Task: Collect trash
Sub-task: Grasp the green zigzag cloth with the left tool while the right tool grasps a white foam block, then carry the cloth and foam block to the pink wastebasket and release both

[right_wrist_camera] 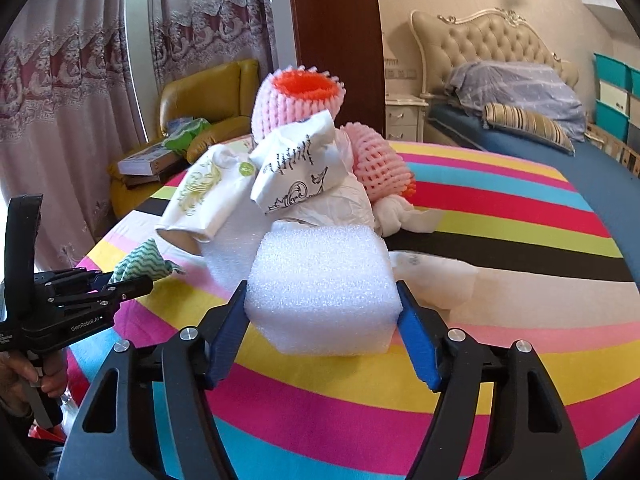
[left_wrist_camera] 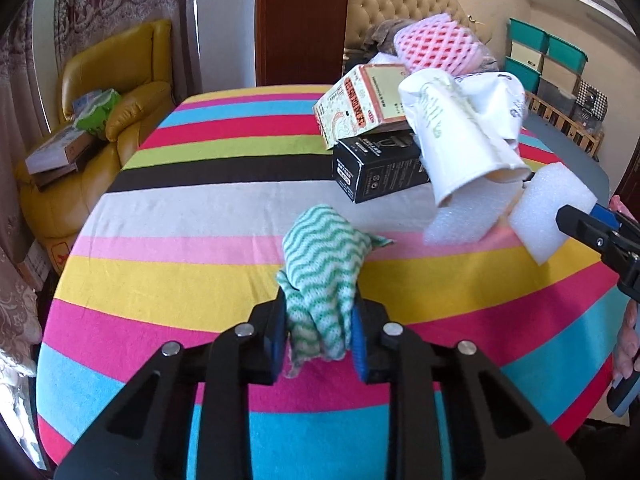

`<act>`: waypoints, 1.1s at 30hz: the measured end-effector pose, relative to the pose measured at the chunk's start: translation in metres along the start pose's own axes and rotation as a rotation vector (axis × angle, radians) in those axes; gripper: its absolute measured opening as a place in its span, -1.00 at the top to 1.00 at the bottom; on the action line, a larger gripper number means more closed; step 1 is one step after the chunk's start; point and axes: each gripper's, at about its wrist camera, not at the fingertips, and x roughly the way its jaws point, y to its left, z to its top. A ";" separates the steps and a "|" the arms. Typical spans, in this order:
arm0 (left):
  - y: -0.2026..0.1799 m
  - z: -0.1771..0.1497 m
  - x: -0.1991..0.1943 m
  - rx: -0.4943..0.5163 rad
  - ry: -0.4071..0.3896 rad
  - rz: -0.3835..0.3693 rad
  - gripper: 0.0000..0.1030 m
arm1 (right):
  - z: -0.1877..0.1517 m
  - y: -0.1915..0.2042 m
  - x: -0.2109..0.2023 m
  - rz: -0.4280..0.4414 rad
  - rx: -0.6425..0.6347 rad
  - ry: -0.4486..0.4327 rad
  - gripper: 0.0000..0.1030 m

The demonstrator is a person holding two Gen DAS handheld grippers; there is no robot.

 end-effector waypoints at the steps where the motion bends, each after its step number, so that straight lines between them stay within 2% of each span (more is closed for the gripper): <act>1: 0.001 -0.001 -0.001 0.003 -0.007 0.003 0.54 | -0.002 0.000 -0.003 0.001 -0.002 -0.002 -0.30; 7: -0.009 -0.015 -0.018 -0.004 -0.047 -0.037 0.54 | -0.015 0.003 -0.019 0.010 0.003 -0.012 -0.30; 19: -0.051 -0.035 -0.052 0.070 -0.118 -0.122 0.54 | -0.028 -0.010 -0.057 -0.021 0.033 -0.066 -0.30; 25: -0.076 -0.032 -0.059 0.123 -0.145 -0.145 0.54 | -0.036 -0.020 -0.072 -0.040 0.044 -0.083 -0.30; 33: -0.111 -0.019 -0.075 0.179 -0.233 -0.193 0.54 | -0.038 -0.035 -0.095 -0.096 0.053 -0.139 -0.30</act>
